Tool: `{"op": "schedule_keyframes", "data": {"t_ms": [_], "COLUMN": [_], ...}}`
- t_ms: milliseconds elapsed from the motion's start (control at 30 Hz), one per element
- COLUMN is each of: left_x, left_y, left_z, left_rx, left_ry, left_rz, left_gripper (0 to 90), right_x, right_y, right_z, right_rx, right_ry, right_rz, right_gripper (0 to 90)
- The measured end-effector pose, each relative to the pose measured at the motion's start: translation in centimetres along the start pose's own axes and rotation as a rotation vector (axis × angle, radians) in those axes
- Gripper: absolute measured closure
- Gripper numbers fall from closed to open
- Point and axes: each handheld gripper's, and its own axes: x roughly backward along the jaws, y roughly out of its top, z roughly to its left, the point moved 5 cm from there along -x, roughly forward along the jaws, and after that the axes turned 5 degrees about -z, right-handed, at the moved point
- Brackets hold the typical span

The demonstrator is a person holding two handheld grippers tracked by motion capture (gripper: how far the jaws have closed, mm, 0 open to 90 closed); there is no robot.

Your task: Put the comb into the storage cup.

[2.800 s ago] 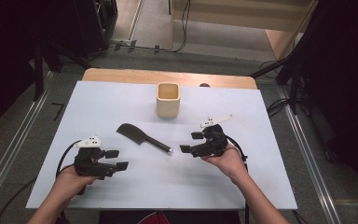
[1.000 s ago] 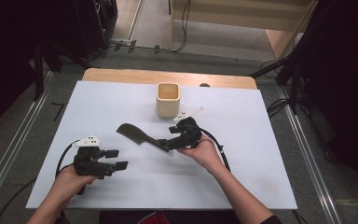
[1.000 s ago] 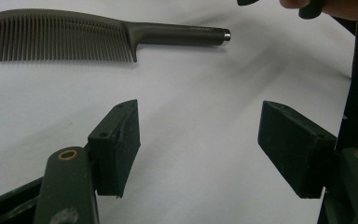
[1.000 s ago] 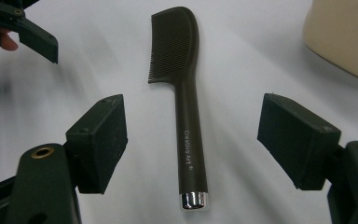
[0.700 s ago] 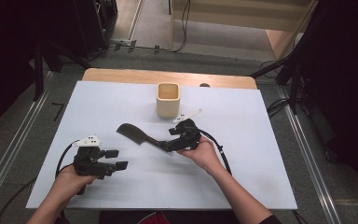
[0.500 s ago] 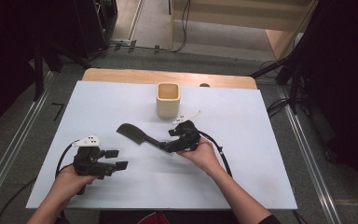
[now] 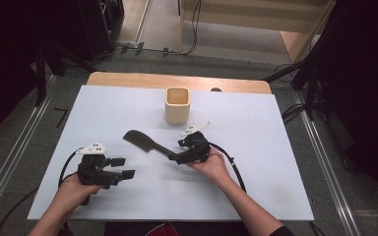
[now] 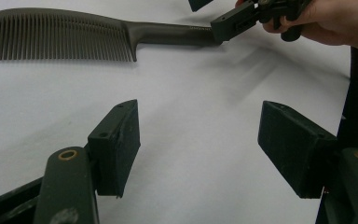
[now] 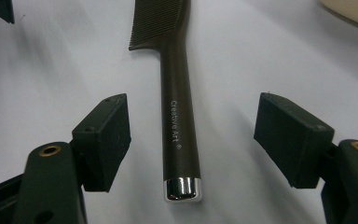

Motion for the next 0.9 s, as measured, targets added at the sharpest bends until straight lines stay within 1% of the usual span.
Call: {"op": "schedule_keyframes", "data": {"t_ms": [67, 167, 233, 300, 367, 467, 500, 533, 567, 667, 733, 900], "left_x": [0.0, 0.0, 0.2, 0.2, 0.1, 0.1, 0.1, 0.2, 0.2, 0.3, 0.2, 0.2], "left_y": [0.0, 0.1, 0.2, 0.1, 0.1, 0.1, 0.1, 0.2, 0.2, 0.2, 0.2, 0.2], "left_z": [0.0, 0.0, 0.1, 0.1, 0.1, 0.1, 0.1, 0.2, 0.2, 0.2, 0.2, 0.2], "left_rx": [0.001, -0.001, 0.005, 0.006, 0.005, 0.004, 0.005, 0.004, 0.006, 0.012, 0.009, 0.011], "left_ry": [0.000, 0.006, 0.009, 0.010, 0.008, 0.006, 0.011, 0.017, 0.016, 0.018, 0.015, 0.015], "left_rz": [0.000, -0.002, -0.008, -0.002, -0.001, -0.003, -0.005, -0.008, -0.012, -0.013, -0.008, -0.008], "left_gripper": [30.7, 30.7, 30.8, 30.8, 30.8, 30.8, 30.8, 30.8, 30.8, 30.8, 30.8, 30.8], "right_x": [-0.1, -0.4, -0.5, -0.7, -0.8, -0.8, -0.8, -0.7, -0.8, -0.8, -0.8, -0.8], "right_y": [-0.2, -0.6, -0.8, -1.0, -1.1, -1.2, -1.2, -1.2, -1.3, -1.3, -1.4, -1.6], "right_z": [0.0, 0.1, 0.1, 0.2, 0.3, 0.4, 0.4, 0.5, 0.6, 0.8, 0.8, 0.8], "right_rx": [0.007, 0.010, 0.015, 0.031, 0.053, 0.067, 0.072, 0.080, 0.092, 0.109, 0.123, 0.127], "right_ry": [-0.008, -0.011, -0.012, -0.013, -0.028, -0.039, -0.043, -0.041, -0.037, -0.041, -0.058, -0.084], "right_rz": [-0.005, 0.001, 0.006, 0.010, 0.004, -0.002, -0.003, -0.001, -0.002, 0.000, -0.004, -0.023], "right_gripper": [27.2, 29.0, 30.9, 32.3, 35.0, 38.2, 41.4, 44.4, 44.4, 47.6, 50.5, 56.7]}}
